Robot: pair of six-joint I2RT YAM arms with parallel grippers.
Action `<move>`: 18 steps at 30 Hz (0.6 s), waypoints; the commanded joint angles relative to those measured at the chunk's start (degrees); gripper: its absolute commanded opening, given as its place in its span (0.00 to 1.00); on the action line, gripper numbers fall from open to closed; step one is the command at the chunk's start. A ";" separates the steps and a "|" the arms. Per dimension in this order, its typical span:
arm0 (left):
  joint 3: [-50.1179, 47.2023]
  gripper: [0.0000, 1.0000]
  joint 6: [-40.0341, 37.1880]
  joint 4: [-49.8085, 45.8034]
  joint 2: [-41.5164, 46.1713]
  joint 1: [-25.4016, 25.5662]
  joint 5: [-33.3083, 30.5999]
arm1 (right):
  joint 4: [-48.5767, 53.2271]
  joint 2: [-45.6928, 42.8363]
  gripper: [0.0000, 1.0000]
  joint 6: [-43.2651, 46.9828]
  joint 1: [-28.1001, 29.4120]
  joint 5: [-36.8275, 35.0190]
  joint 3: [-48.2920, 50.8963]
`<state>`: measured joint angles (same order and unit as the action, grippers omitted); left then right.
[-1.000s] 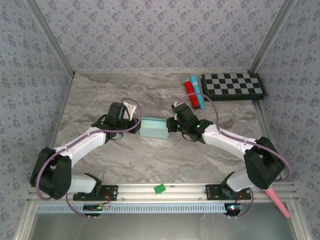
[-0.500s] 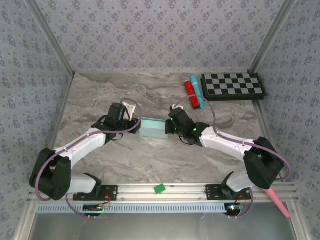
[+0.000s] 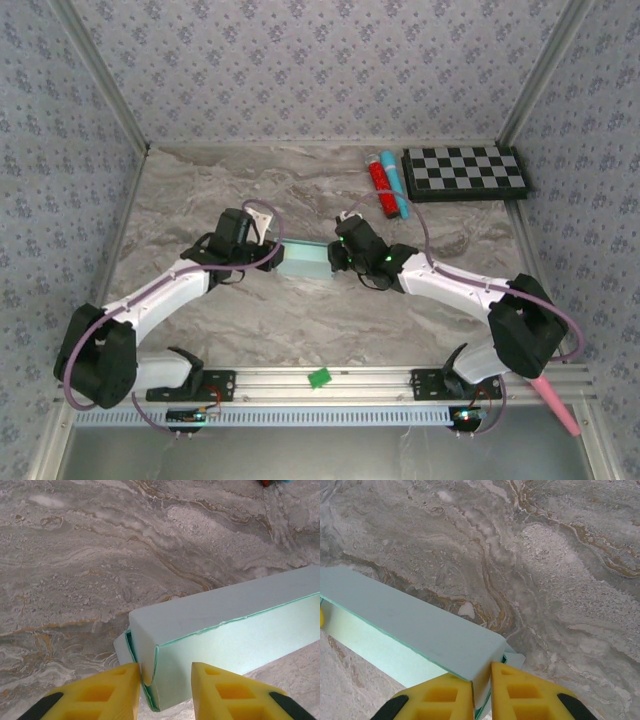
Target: Fold the paper box
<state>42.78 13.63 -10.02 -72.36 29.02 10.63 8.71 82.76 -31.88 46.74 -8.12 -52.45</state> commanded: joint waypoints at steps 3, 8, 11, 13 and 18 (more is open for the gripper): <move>0.91 0.41 -2.22 -4.19 3.32 0.26 -1.70 | 4.91 1.24 0.17 1.38 0.72 1.69 -0.95; 1.07 0.49 -3.58 -5.79 6.27 0.22 -3.21 | 4.74 1.24 0.17 1.65 0.70 1.57 -0.93; 1.32 0.52 -4.59 -6.86 7.54 0.19 -3.94 | 4.74 1.16 0.17 1.74 0.72 1.49 -1.01; 1.85 0.54 -5.54 -7.91 8.32 0.20 -4.64 | 4.74 1.06 0.18 1.91 0.67 1.60 -1.04; 3.13 0.60 -7.98 -9.31 10.25 0.23 -6.41 | 4.79 0.30 0.21 2.21 0.72 1.64 -1.18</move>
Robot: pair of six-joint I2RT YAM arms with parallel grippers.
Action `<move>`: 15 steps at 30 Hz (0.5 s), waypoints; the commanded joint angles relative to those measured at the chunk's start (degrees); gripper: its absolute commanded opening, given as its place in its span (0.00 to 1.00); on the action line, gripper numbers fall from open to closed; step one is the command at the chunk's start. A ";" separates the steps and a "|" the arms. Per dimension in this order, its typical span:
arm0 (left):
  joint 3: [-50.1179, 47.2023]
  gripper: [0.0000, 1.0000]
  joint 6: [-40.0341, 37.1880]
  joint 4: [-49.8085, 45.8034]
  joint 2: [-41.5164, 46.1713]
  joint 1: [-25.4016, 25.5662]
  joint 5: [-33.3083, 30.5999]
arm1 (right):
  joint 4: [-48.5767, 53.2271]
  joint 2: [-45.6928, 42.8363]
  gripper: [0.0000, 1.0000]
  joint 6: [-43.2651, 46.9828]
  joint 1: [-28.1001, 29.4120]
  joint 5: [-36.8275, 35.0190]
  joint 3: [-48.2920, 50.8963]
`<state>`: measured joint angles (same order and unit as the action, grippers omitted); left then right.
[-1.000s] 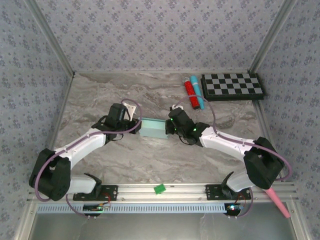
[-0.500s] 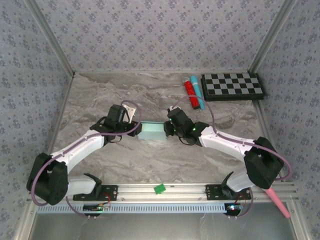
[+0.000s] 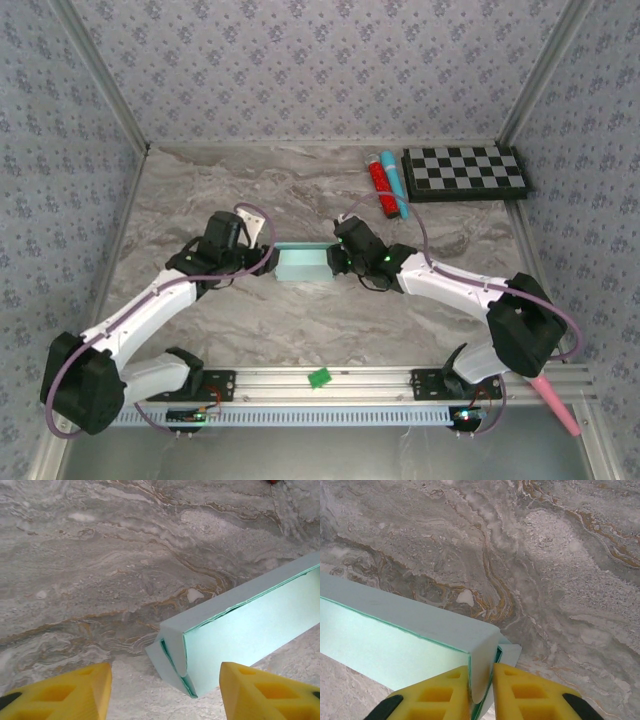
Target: Fold the paper box
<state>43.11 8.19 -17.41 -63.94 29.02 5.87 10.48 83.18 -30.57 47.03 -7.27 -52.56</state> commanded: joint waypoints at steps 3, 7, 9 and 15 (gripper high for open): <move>3.05 0.62 -3.34 -1.89 1.94 0.17 -1.85 | 2.96 -0.56 0.22 1.33 0.35 1.08 -1.02; 2.93 0.62 -2.82 -1.05 0.57 0.21 -1.03 | 2.89 -0.59 0.23 1.34 0.31 1.16 -0.81; 3.41 0.62 -2.99 -0.79 -0.16 0.22 0.05 | 2.86 -0.56 0.23 1.43 0.27 1.12 -0.71; 7.63 0.77 -7.46 -2.58 -1.70 0.18 0.35 | 3.17 -0.12 0.20 1.34 0.20 1.11 -0.34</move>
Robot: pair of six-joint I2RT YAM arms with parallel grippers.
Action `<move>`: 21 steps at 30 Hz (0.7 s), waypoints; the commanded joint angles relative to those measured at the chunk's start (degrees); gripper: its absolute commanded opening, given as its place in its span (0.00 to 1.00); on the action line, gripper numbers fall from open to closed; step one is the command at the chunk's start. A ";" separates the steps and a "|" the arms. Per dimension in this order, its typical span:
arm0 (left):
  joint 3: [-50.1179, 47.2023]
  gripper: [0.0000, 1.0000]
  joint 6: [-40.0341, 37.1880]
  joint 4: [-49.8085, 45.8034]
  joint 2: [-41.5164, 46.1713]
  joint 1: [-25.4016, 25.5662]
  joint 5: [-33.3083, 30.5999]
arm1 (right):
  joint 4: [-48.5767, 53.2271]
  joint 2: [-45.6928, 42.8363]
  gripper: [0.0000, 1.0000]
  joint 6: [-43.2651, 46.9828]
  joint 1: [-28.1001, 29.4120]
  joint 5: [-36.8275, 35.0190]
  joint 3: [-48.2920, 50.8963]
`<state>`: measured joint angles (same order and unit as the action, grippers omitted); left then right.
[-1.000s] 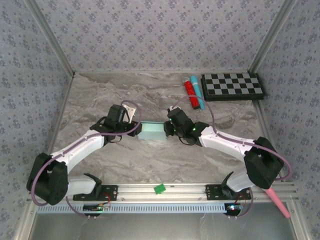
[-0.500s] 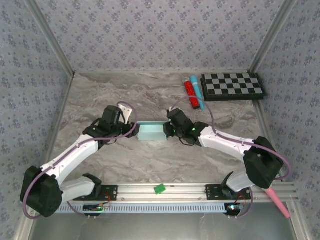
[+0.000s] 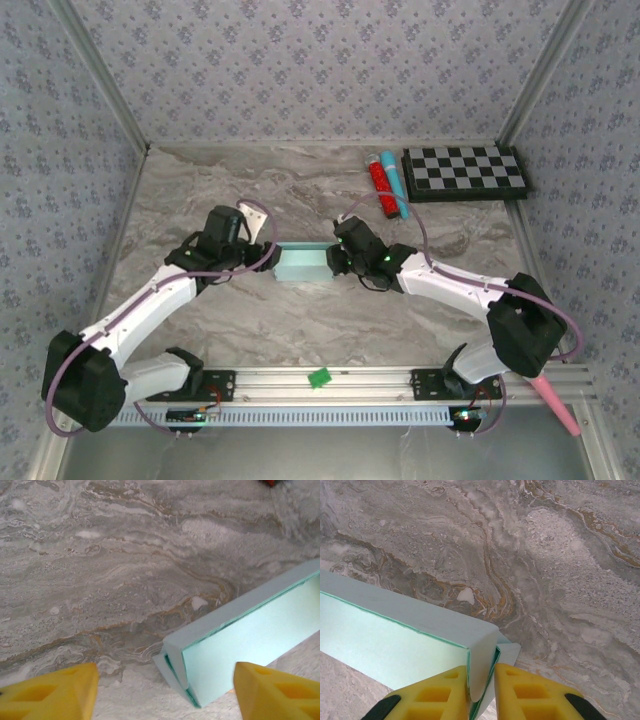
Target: Fold the paper box
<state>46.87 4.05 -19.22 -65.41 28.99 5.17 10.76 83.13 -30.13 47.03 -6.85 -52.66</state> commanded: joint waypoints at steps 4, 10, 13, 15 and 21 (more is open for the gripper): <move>8.03 0.87 -14.49 -2.57 -2.09 -0.04 4.93 | 2.69 0.21 0.20 0.94 0.19 0.70 0.10; 15.84 0.95 -38.52 -11.39 -8.89 -0.39 17.52 | 1.99 0.97 0.20 0.83 0.27 0.83 0.37; 24.15 0.96 -47.70 -22.62 -16.56 -0.28 18.39 | 2.07 1.06 0.20 0.93 0.20 0.78 0.40; 28.40 0.97 -52.58 -28.62 -20.48 -0.10 18.83 | 1.96 1.07 0.19 0.82 0.27 0.87 0.50; 32.13 0.98 -60.48 -33.91 -25.37 2.20 18.09 | 1.72 1.51 0.19 0.76 0.26 0.84 0.45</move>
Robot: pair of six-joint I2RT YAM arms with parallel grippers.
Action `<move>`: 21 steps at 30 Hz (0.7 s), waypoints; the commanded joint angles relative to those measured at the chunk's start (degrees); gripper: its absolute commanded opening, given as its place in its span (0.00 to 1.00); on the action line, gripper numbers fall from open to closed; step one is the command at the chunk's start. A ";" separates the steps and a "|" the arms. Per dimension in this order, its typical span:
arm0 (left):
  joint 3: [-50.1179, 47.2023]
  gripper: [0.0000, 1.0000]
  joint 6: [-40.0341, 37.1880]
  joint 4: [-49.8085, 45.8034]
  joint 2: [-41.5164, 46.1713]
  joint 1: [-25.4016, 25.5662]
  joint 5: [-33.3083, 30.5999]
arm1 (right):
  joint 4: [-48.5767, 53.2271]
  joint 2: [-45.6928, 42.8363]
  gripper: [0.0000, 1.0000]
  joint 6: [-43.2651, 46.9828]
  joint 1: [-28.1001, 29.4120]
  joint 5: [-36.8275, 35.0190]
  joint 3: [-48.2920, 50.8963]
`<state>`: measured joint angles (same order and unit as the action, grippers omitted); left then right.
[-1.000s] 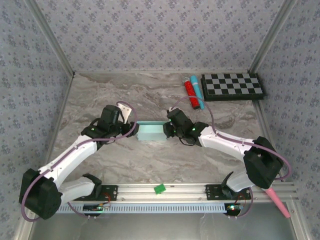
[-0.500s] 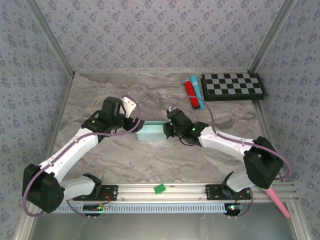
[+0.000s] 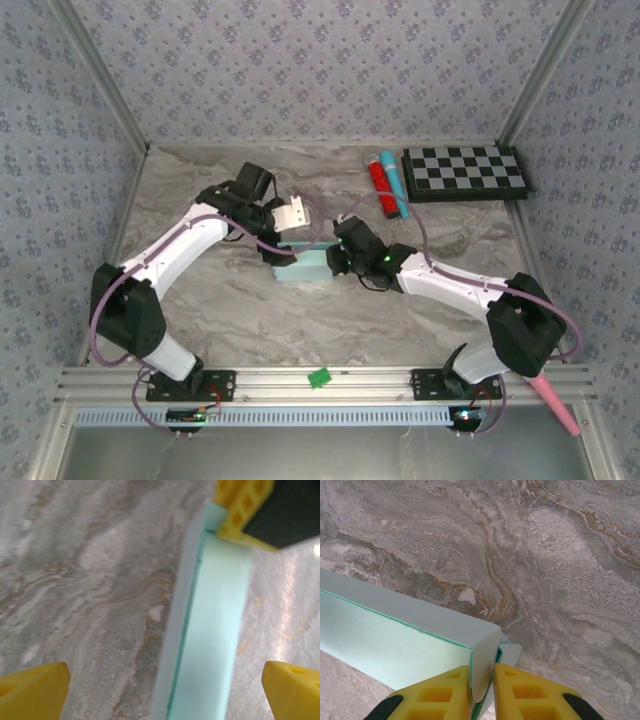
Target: Fold the paper box
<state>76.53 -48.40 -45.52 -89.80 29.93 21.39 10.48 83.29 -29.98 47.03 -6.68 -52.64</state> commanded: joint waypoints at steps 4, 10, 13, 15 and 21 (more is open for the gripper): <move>2.45 0.99 -8.82 -7.80 -4.09 3.22 -2.32 | 1.82 1.51 0.19 0.60 0.20 0.74 0.37; -0.10 0.98 -8.01 -0.95 -5.30 5.37 -7.90 | 1.81 1.66 0.19 0.54 0.22 0.95 0.44; -0.71 0.95 -7.88 1.00 -6.15 6.65 -11.16 | 1.60 1.77 0.19 0.61 0.26 0.97 0.39; -1.26 0.93 -7.33 2.14 -6.59 7.03 -12.67 | 1.56 1.71 0.19 0.54 0.24 0.98 0.34; -3.97 0.88 -6.62 5.00 -6.18 8.46 -14.05 | 1.50 1.74 0.19 0.40 0.22 1.15 0.33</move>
<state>73.80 -54.94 -41.78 -95.37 37.45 9.34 9.65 83.74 -29.98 47.03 -6.63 -52.64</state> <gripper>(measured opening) 0.885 0.189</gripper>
